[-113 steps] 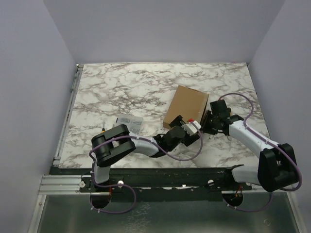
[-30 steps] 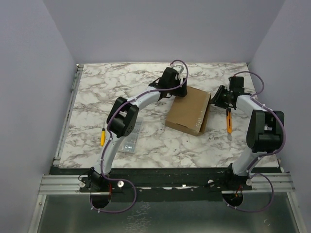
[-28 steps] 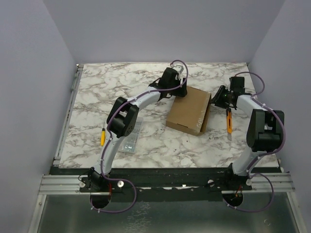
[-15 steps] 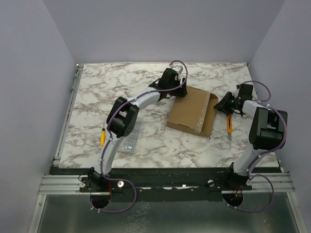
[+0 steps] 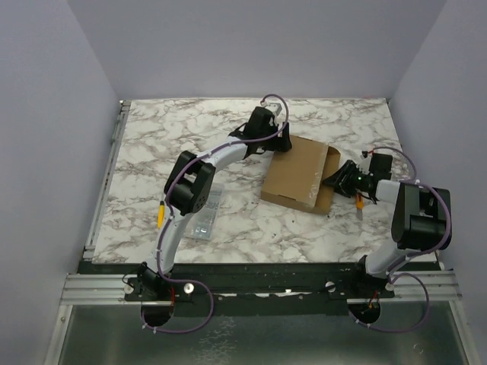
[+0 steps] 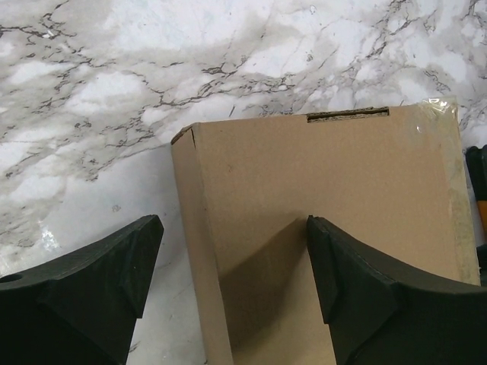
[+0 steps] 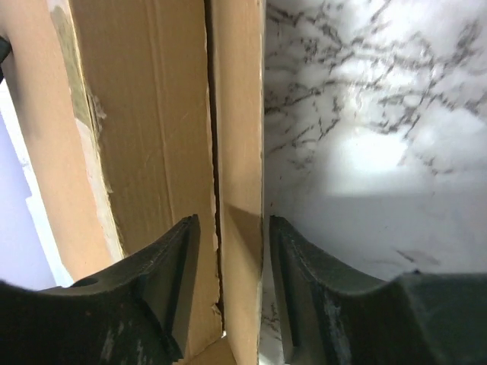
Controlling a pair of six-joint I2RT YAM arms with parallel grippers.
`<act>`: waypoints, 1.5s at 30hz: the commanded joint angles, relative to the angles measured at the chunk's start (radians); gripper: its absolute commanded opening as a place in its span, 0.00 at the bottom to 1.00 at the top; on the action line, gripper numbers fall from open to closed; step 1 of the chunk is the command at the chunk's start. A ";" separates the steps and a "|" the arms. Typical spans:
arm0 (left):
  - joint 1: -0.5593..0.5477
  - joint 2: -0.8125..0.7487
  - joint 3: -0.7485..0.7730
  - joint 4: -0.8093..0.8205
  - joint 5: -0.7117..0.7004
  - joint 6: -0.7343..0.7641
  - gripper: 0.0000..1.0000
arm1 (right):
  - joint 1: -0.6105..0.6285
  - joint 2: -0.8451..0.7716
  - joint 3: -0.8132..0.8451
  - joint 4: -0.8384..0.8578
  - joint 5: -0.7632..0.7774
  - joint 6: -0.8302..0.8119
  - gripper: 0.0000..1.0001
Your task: Unpack the express box
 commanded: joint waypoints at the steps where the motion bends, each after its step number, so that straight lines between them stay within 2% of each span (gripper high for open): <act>1: 0.003 -0.044 -0.085 -0.074 0.026 -0.006 0.85 | 0.004 -0.031 -0.098 0.172 -0.093 0.077 0.47; 5: -0.005 -0.128 -0.151 -0.054 0.015 0.009 0.87 | 0.006 -0.094 -0.166 0.210 -0.079 0.089 0.31; 9: -0.005 -0.301 -0.260 -0.038 -0.090 0.028 0.88 | 0.006 -0.217 -0.100 0.014 -0.008 0.012 0.02; 10: -0.004 -0.341 -0.286 -0.035 -0.104 0.027 0.88 | 0.006 -0.259 -0.079 -0.044 0.013 -0.011 0.00; 14: -0.004 -0.482 -0.376 -0.033 -0.080 0.029 0.89 | 0.009 -0.424 0.055 -0.363 0.169 -0.100 0.00; 19: -0.005 -0.583 -0.458 -0.029 0.025 0.007 0.89 | 0.033 -0.485 0.290 -0.664 0.293 -0.194 0.00; 24: -0.010 -0.628 -0.495 -0.006 0.237 -0.074 0.88 | 0.171 -0.473 0.490 -0.855 0.449 -0.208 0.00; 27: -0.050 -0.694 -0.550 0.038 0.264 -0.130 0.88 | 0.299 -0.437 0.611 -0.971 0.571 -0.200 0.00; 30: -0.120 -0.769 -0.606 0.075 0.189 -0.124 0.89 | 0.394 -0.417 0.688 -1.027 0.651 -0.167 0.00; 32: -0.140 -0.799 -0.625 0.080 0.143 -0.130 0.89 | 0.419 -0.415 0.707 -1.031 0.652 -0.159 0.00; 39: -0.158 -0.876 -0.652 0.085 0.103 -0.148 0.88 | 0.499 -0.365 0.810 -1.089 0.695 -0.152 0.00; 45: -0.160 -0.911 -0.690 0.082 0.062 -0.137 0.87 | 0.523 -0.350 0.888 -1.095 0.663 -0.160 0.00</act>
